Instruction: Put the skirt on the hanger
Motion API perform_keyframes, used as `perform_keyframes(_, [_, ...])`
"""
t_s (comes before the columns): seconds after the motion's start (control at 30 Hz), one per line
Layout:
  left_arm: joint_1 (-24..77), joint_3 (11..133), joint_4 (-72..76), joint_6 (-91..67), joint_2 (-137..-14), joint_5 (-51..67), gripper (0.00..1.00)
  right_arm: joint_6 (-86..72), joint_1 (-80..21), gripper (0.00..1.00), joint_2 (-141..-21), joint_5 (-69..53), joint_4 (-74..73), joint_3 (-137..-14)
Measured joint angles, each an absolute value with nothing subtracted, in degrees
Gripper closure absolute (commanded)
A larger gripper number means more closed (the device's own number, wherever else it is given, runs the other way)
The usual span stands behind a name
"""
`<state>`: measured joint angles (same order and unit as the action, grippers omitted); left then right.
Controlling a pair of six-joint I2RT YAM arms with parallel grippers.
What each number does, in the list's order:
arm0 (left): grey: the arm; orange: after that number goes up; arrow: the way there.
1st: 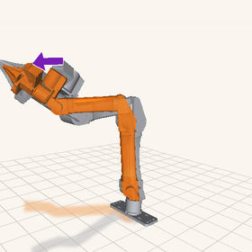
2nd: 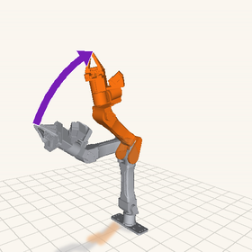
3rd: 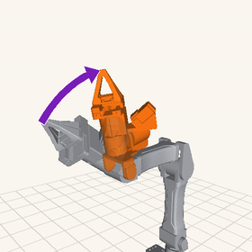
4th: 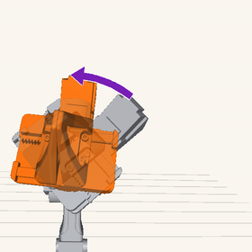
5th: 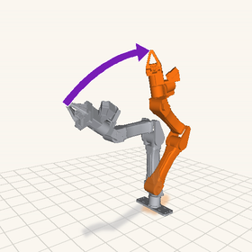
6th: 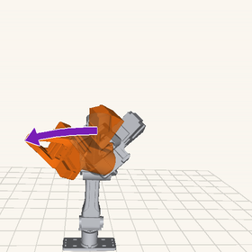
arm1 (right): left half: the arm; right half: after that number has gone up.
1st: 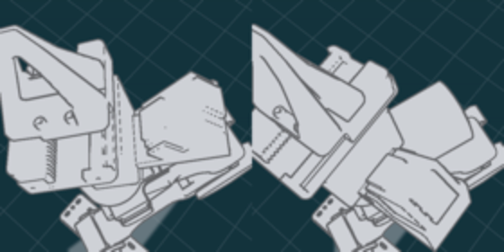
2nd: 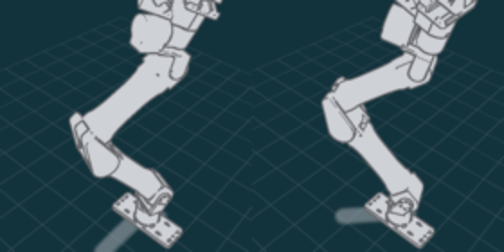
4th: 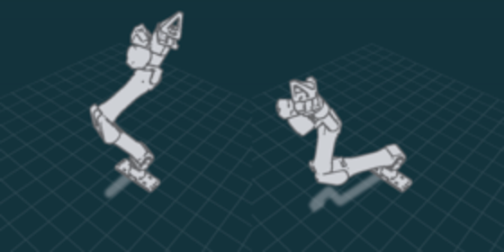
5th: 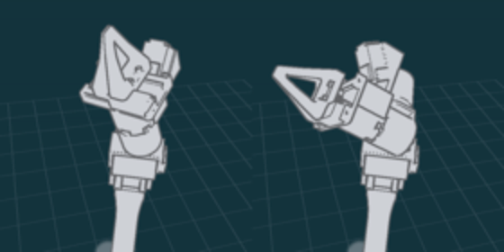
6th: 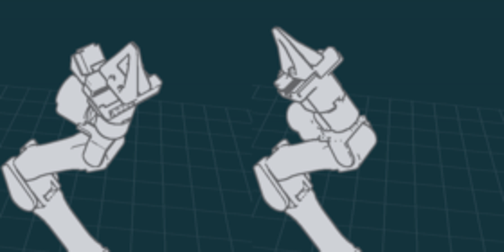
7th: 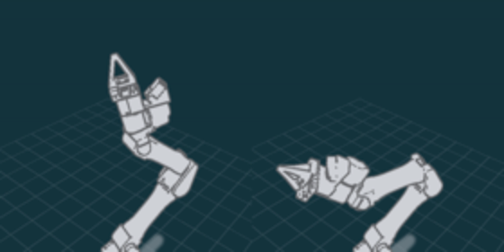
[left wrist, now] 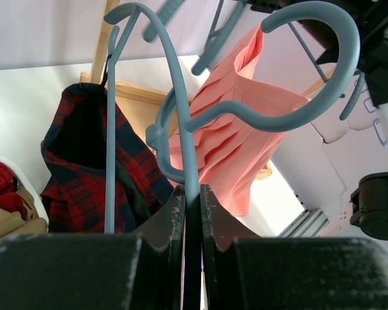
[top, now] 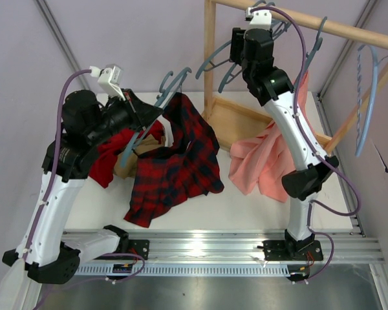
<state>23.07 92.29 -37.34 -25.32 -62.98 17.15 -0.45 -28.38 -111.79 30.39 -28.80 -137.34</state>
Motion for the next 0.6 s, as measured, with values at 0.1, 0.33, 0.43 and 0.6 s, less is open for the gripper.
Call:
perform_keyframes(0.1, [22.87,92.05,-37.34,-25.1,-62.43,17.12,0.93,0.1,-28.42,0.37,-113.69,28.77,-28.49,-138.63])
perform_keyframes(0.33, [22.5,91.66,-37.39,-24.86,-61.84,16.8,0.93,4.47,-29.93,0.4,-116.49,24.84,-26.79,-140.55])
perform_keyframes(0.43, [22.31,91.61,-37.39,-24.77,-61.8,16.71,0.93,6.15,-30.63,0.39,-117.36,22.87,-25.54,-141.25])
perform_keyframes(0.6, [21.93,91.61,-37.45,-24.32,-61.54,16.56,0.93,7.2,-30.81,0.38,-119.0,20.05,-24.58,-143.44])
